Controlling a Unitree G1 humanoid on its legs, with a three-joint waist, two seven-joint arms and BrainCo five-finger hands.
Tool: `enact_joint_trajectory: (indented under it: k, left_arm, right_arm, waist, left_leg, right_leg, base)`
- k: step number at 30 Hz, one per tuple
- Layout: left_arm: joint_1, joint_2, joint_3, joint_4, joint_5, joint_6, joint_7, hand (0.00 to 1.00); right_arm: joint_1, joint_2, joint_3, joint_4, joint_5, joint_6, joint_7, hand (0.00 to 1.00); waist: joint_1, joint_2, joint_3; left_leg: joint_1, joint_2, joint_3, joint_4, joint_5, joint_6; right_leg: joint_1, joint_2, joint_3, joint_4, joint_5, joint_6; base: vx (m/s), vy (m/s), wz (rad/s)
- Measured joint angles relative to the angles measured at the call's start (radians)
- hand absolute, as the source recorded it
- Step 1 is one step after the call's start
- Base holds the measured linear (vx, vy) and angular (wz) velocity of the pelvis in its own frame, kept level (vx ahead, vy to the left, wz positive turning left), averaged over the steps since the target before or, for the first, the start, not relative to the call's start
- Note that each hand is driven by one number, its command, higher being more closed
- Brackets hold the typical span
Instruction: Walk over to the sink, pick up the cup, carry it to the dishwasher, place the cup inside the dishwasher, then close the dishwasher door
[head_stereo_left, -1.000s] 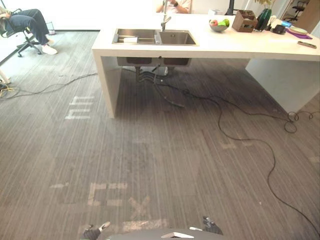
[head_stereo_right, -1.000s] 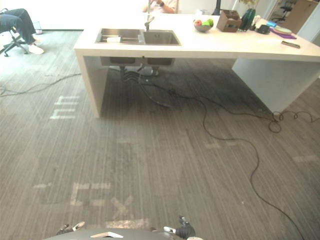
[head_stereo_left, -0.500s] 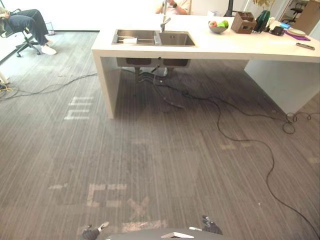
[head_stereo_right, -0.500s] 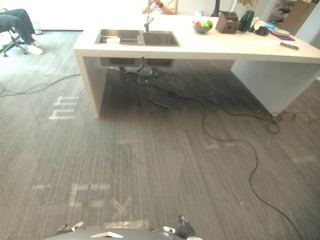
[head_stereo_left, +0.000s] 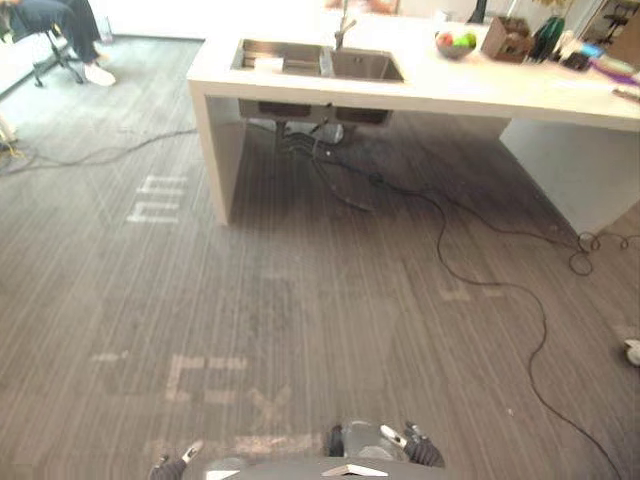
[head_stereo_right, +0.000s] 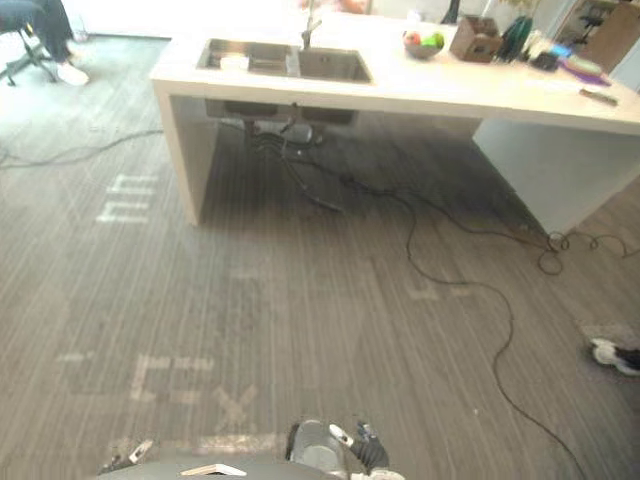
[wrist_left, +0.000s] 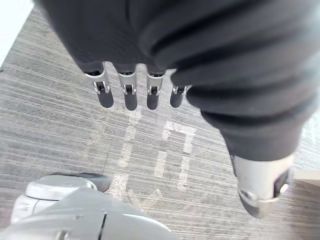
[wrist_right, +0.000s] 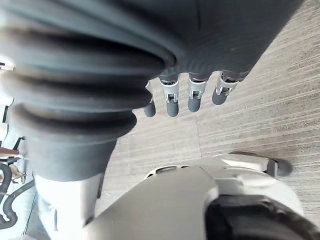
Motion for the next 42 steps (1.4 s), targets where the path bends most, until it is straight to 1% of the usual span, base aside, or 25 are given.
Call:
enact_joint_trajectory:
  k: [2, 4, 6, 7, 9, 11, 12, 14, 15, 17, 19, 20, 21, 22, 23, 25, 27, 30, 32, 33, 34, 36, 38, 41, 42]
  left_arm:
    - [-0.022, -0.002, 0.003, -0.001, 0.001, 0.000, 0.000, 0.00]
    - [-0.022, -0.009, 0.040, -0.030, 0.001, 0.001, 0.001, 0.00]
    - [0.005, -0.038, 0.046, -0.046, 0.002, 0.003, 0.006, 0.00]
    - [0.018, -0.055, 0.064, -0.062, 0.006, 0.003, 0.008, 0.00]
    - [0.038, -0.086, 0.082, -0.079, 0.006, 0.002, 0.008, 0.00]
    - [0.040, -0.088, 0.089, -0.081, 0.014, 0.003, 0.005, 0.00]
    - [0.041, -0.089, 0.089, -0.084, 0.015, 0.003, 0.005, 0.00]
    - [0.040, -0.084, 0.089, -0.116, 0.031, 0.001, -0.006, 0.00]
    - [0.041, -0.078, 0.087, -0.137, 0.043, -0.003, -0.007, 0.00]
    - [0.041, -0.077, 0.080, -0.181, 0.059, -0.018, -0.006, 0.00]
    - [0.038, -0.078, 0.074, -0.210, 0.059, -0.034, -0.002, 0.00]
    - [0.041, -0.083, 0.052, -0.228, 0.067, -0.050, 0.007, 0.00]
    - [0.051, -0.092, 0.026, -0.244, 0.078, -0.078, 0.021, 0.00]
    - [0.027, -0.083, 0.015, -0.234, 0.093, -0.119, 0.047, 0.00]
    - [0.016, -0.080, 0.012, -0.240, 0.098, -0.145, 0.064, 0.00]
    - [-0.005, -0.087, -0.037, -0.278, 0.125, -0.259, 0.159, 0.00]
    - [-0.010, -0.098, -0.094, -0.356, 0.156, -0.301, 0.222, 0.00]
    - [-0.018, -0.097, -0.185, -0.538, 0.172, -0.315, 0.256, 0.00]
    - [-0.029, -0.096, -0.229, -0.689, 0.172, -0.312, 0.253, 0.00]
    - [-0.036, -0.093, -0.240, -0.777, 0.172, -0.304, 0.246, 0.00]
    - [-0.040, -0.087, -0.247, -0.857, 0.170, -0.294, 0.235, 0.00]
    - [-0.040, -0.079, -0.270, -0.946, 0.171, -0.280, 0.232, 0.00]
    - [-0.045, -0.076, -0.301, -1.000, 0.187, -0.274, 0.242, 0.00]
    - [-0.092, -0.075, -0.331, -1.051, 0.220, -0.261, 0.252, 0.00]
    - [-0.119, -0.074, -0.348, -1.074, 0.233, -0.260, 0.251, 0.00]
  right_arm:
    - [0.017, 0.005, -0.001, -0.026, 0.005, -0.001, 0.006, 0.00]
    - [0.055, 0.020, -0.003, -0.059, 0.008, 0.028, 0.005, 0.00]
    - [0.071, -0.002, -0.005, -0.078, 0.017, 0.052, 0.004, 0.00]
    - [0.073, -0.019, -0.005, -0.095, 0.026, 0.083, 0.003, 0.00]
    - [0.059, -0.044, -0.006, -0.096, 0.028, 0.121, 0.004, 0.00]
    - [0.044, -0.053, 0.000, -0.092, 0.035, 0.171, 0.005, 0.00]
    - [0.040, -0.058, 0.010, -0.093, 0.035, 0.176, 0.005, 0.00]
    - [0.008, -0.068, 0.047, -0.088, 0.042, 0.191, 0.002, 0.00]
    - [0.000, -0.064, 0.058, -0.086, 0.056, 0.202, -0.005, 0.00]
    - [-0.025, -0.069, 0.072, -0.085, 0.092, 0.218, -0.020, 0.00]
    - [-0.072, -0.072, 0.073, -0.084, 0.130, 0.231, -0.024, 0.00]
    - [-0.081, -0.073, 0.076, -0.089, 0.146, 0.233, -0.023, 0.00]
    - [-0.083, -0.085, 0.077, -0.097, 0.149, 0.233, -0.023, 0.00]
    - [-0.112, -0.055, 0.094, -0.088, 0.155, 0.246, -0.023, 0.00]
    - [-0.127, -0.047, 0.116, -0.089, 0.155, 0.247, -0.018, 0.00]
    - [-0.173, -0.033, 0.132, -0.082, 0.154, 0.245, -0.018, 0.00]
    - [-0.174, -0.043, 0.164, -0.079, 0.151, 0.250, -0.020, 0.00]
    - [-0.148, -0.029, 0.168, -0.053, 0.152, 0.257, -0.020, 0.00]
    - [-0.101, -0.024, 0.149, -0.058, 0.166, 0.282, -0.026, 0.00]
    - [-0.087, -0.026, 0.136, -0.066, 0.189, 0.297, -0.029, 0.00]
    - [-0.073, -0.026, 0.121, -0.088, 0.206, 0.309, -0.039, 0.00]
    - [-0.053, -0.022, 0.106, -0.108, 0.235, 0.316, -0.048, 0.00]
    - [-0.040, -0.025, 0.104, -0.146, 0.250, 0.315, -0.051, 0.00]
    - [-0.036, -0.019, 0.100, -0.173, 0.286, 0.315, -0.060, 0.00]
    - [-0.037, -0.018, 0.089, -0.181, 0.305, 0.315, -0.060, 0.00]
  waist:
    - [-0.007, 0.007, 0.019]
    - [-0.007, -0.004, 0.028]
    - [-0.017, 0.016, 0.008]
    - [-0.018, 0.051, -0.008]
    - [-0.026, 0.087, -0.026]
    - [-0.039, 0.098, -0.030]
    - [-0.034, 0.101, -0.030]
    - [-0.018, 0.091, -0.023]
    - [-0.004, 0.078, -0.018]
    - [0.019, 0.067, -0.012]
    - [0.034, 0.065, 0.009]
    - [0.039, 0.080, 0.010]
    - [0.047, 0.116, 0.004]
    - [0.054, 0.081, 0.016]
    - [0.056, 0.071, 0.016]
    - [0.072, 0.075, 0.019]
    - [0.072, 0.085, 0.019]
    - [0.068, 0.066, -0.004]
    - [0.067, 0.043, -0.040]
    - [0.065, 0.028, -0.046]
    - [0.061, 0.017, -0.044]
    - [0.047, 0.006, -0.044]
    - [0.023, 0.018, -0.049]
    - [0.006, 0.015, -0.049]
    - [-0.008, 0.024, -0.043]
  left_leg:
    - [-0.019, 0.042, -0.027, 0.067, -0.062, -0.042]
    - [0.003, 0.060, -0.068, 0.155, -0.165, -0.089]
    - [0.034, 0.103, -0.092, 0.174, -0.194, -0.103]
    - [-0.001, 0.113, -0.112, 0.301, -0.199, -0.112]
    - [-0.056, 0.109, -0.122, 0.495, -0.156, -0.115]
    - [-0.133, 0.143, -0.119, 0.709, 0.018, -0.111]
    - [-0.166, 0.164, -0.107, 0.789, 0.065, -0.111]
    - [-0.278, 0.201, -0.022, 1.064, 0.011, -0.039]
    - [-0.323, 0.181, 0.020, 1.100, -0.030, -0.025]
    - [-0.415, 0.123, 0.084, 1.045, -0.087, -0.003]
    - [-0.492, 0.065, 0.182, 0.840, -0.115, 0.033]
    - [-0.500, 0.033, 0.232, 0.569, -0.045, 0.050]
    - [-0.479, 0.027, 0.232, 0.310, 0.133, 0.071]
    - [-0.434, -0.013, 0.258, 0.263, 0.182, 0.124]
    - [-0.424, -0.023, 0.262, 0.228, 0.191, 0.126]
    - [-0.431, -0.030, 0.261, 0.255, 0.134, 0.094]
    - [-0.421, -0.037, 0.261, 0.305, 0.079, 0.114]
    - [-0.369, -0.093, 0.265, 0.253, 0.058, 0.135]
    - [-0.335, -0.143, 0.265, 0.208, 0.045, 0.150]
    - [-0.297, -0.162, 0.263, 0.193, 0.023, 0.162]
    - [-0.242, -0.175, 0.251, 0.176, 0.003, 0.166]
    - [-0.146, -0.199, 0.236, 0.125, -0.008, 0.153]
    - [-0.051, -0.188, 0.209, 0.057, -0.011, 0.142]
    - [0.036, -0.173, 0.169, 0.011, -0.010, 0.133]
    - [0.066, -0.148, 0.149, 0.011, -0.024, 0.107]
  right_leg:
    - [-0.022, 0.022, 0.067, -0.048, 0.021, 0.018]
    - [-0.007, -0.024, 0.065, 0.023, 0.037, 0.023]
    - [-0.015, -0.006, 0.024, 0.123, -0.055, -0.013]
    - [-0.020, 0.005, 0.000, 0.164, -0.108, -0.034]
    - [0.014, 0.033, -0.024, 0.169, -0.152, -0.057]
    - [0.118, 0.065, -0.068, 0.117, -0.187, -0.080]
    - [0.152, 0.076, -0.072, 0.086, -0.189, -0.083]
    - [0.292, 0.106, -0.070, -0.036, -0.180, -0.084]
    - [0.383, 0.105, -0.068, -0.119, -0.167, -0.080]
    - [0.486, 0.087, -0.067, -0.217, -0.152, -0.063]
    - [0.542, 0.049, -0.068, -0.227, -0.153, -0.060]
    - [0.565, 0.043, -0.068, -0.210, -0.157, -0.054]
    - [0.579, 0.075, -0.052, -0.201, -0.168, -0.038]
    - [0.606, 0.063, 0.011, -0.218, -0.194, -0.042]
    - [0.599, 0.067, 0.030, -0.240, -0.191, -0.063]
    - [0.572, 0.119, 0.068, -0.314, -0.128, -0.080]
    - [0.593, 0.100, 0.083, -0.301, -0.105, -0.069]
    - [0.542, 0.055, 0.089, -0.140, -0.111, -0.058]
    - [0.438, 0.004, 0.085, 0.106, -0.085, 0.016]
    - [0.365, -0.029, 0.084, 0.275, -0.002, 0.088]
    - [0.292, -0.069, 0.075, 0.454, 0.157, 0.102]
    - [0.178, -0.141, 0.025, 0.716, 0.138, 0.008]
    - [0.075, -0.132, -0.024, 0.774, 0.048, -0.038]
    - [-0.037, -0.103, -0.060, 0.621, -0.047, -0.040]
    - [-0.063, -0.085, -0.093, 0.456, -0.071, -0.051]
  base:
    - [0.25, -0.357, 0.26]
    - [0.40, -0.517, 0.51]
    - [0.44, -0.403, 0.44]
    - [0.54, -0.329, 0.30]
    - [0.62, -0.303, 0.26]
    - [0.62, -0.269, 0.29]
    - [0.35, -0.147, -0.03]
    - [0.41, -0.104, -0.11]
    - [0.56, -0.072, -0.05]
    - [0.51, 0.030, -0.06]
    - [0.45, 0.111, -0.12]
    - [0.53, 0.152, -0.08]
    - [0.72, 0.207, -0.03]
    - [0.45, 0.138, 0.02]
    - [0.39, 0.129, -0.09]
    - [0.19, 0.079, -0.11]
    - [0.31, 0.095, 0.07]
    - [0.25, 0.068, 0.10]
    - [0.36, 0.098, 0.19]
    - [0.40, 0.130, 0.12]
    - [0.40, 0.130, 0.09]
    - [0.34, 0.081, 0.09]
    - [0.32, 0.016, 0.25]
    - [0.38, -0.083, 0.43]
    - [0.31, -0.123, 0.43]
